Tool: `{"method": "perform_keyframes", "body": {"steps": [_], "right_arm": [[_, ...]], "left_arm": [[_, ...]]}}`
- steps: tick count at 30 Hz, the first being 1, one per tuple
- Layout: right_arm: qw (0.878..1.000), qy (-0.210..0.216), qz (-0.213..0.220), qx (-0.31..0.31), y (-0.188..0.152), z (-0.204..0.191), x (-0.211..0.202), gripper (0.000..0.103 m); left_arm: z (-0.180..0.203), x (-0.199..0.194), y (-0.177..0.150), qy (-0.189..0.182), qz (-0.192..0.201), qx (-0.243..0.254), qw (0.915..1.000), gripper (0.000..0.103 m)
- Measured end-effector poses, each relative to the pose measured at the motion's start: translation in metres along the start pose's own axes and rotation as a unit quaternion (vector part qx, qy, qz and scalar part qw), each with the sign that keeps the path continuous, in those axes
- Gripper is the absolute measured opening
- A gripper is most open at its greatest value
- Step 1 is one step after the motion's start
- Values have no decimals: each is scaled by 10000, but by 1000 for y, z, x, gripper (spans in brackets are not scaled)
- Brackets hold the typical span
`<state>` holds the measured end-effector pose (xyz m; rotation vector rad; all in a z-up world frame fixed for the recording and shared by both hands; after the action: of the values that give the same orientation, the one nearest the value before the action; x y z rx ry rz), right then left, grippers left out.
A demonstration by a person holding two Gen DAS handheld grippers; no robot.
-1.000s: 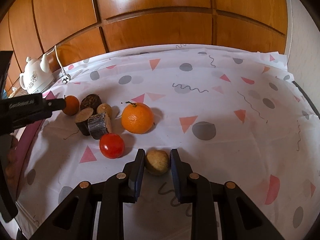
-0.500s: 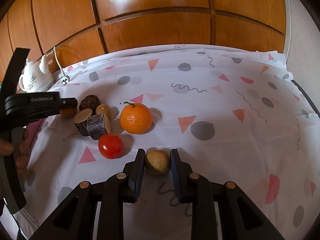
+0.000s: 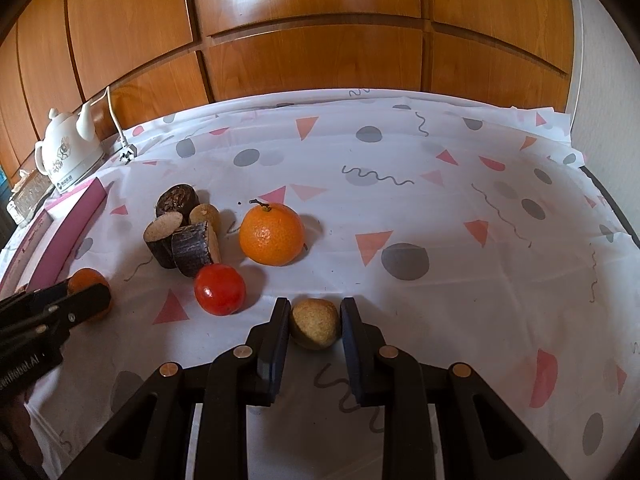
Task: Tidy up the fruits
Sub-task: 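Grasp the mandarin orange with the left gripper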
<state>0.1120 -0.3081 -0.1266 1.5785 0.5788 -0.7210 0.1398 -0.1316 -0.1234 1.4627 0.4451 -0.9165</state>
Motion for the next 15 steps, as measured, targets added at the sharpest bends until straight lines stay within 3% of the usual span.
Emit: {"method": "perform_keyframes", "body": {"steps": [15], "right_arm": [[9991,-320,-37,-283,-1,-5,1,25]], "left_arm": [[0,-4,-9,182,168,219,9995,39]]}}
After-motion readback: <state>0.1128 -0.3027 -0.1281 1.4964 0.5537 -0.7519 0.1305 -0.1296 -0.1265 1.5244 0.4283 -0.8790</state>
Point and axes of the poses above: each gripper's, at about its wrist camera, not at the fingertips, and x roughly the way its jaws point, z to its right, y to its top, the point moved 7 cm from there along x, roughly the way its jaws point
